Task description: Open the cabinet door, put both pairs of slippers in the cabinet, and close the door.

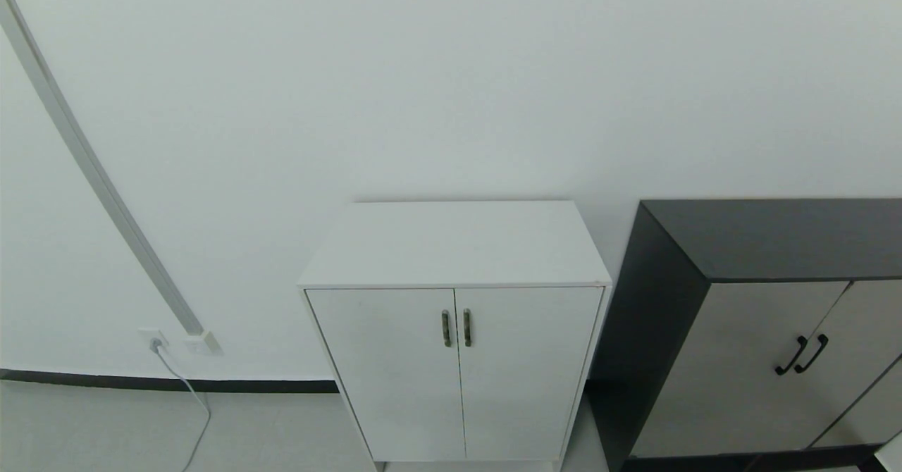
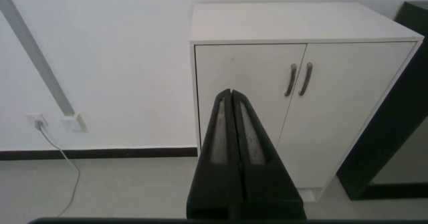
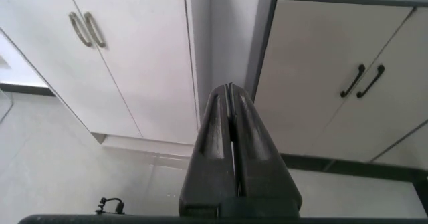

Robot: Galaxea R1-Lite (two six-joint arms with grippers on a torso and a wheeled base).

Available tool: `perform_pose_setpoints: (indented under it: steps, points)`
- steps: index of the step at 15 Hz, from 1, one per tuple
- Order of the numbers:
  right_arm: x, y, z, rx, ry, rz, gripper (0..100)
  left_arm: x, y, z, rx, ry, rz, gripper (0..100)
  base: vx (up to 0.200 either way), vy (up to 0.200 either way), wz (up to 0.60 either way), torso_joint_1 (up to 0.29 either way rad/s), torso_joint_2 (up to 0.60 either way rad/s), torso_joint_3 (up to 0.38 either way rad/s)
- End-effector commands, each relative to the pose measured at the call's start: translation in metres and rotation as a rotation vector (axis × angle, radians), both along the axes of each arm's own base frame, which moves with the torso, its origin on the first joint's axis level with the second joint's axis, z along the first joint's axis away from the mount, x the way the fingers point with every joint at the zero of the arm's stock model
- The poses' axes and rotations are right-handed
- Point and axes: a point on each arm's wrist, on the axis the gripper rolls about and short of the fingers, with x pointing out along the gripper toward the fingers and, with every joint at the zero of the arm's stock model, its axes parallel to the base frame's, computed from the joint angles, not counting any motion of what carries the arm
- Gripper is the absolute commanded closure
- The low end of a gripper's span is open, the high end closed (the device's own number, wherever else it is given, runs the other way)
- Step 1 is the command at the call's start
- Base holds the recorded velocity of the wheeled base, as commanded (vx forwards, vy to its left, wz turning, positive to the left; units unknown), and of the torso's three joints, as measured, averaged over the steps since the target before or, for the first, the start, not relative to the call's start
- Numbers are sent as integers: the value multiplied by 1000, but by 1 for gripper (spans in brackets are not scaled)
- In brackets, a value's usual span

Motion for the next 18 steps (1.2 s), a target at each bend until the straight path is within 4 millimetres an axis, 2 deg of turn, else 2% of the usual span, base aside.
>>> perform_pose_setpoints:
  steps: [1,3,6,8,10,18]
  points:
    - [-1,0,0,3,-9,-5,100,0,0,0,0,3,1,100,0,0,0,0,0,0]
    - [-1,0,0,1,-12,-55,100,0,0,0,0,1,1,100,0,0,0,0,0,0]
    - [-4,2,0,1,-37,-261,100,0,0,0,0,1,1,100,0,0,0,0,0,0]
    - [-13,2,-2,25,-143,-226,100,0,0,0,-1,1,1,100,0,0,0,0,0,0]
    - [-14,5,-10,53,-169,-126,100,0,0,0,-1,1,0,100,0,0,0,0,0,0]
    - [-14,5,-9,61,-170,-127,100,0,0,0,0,1,0,100,0,0,0,0,0,0]
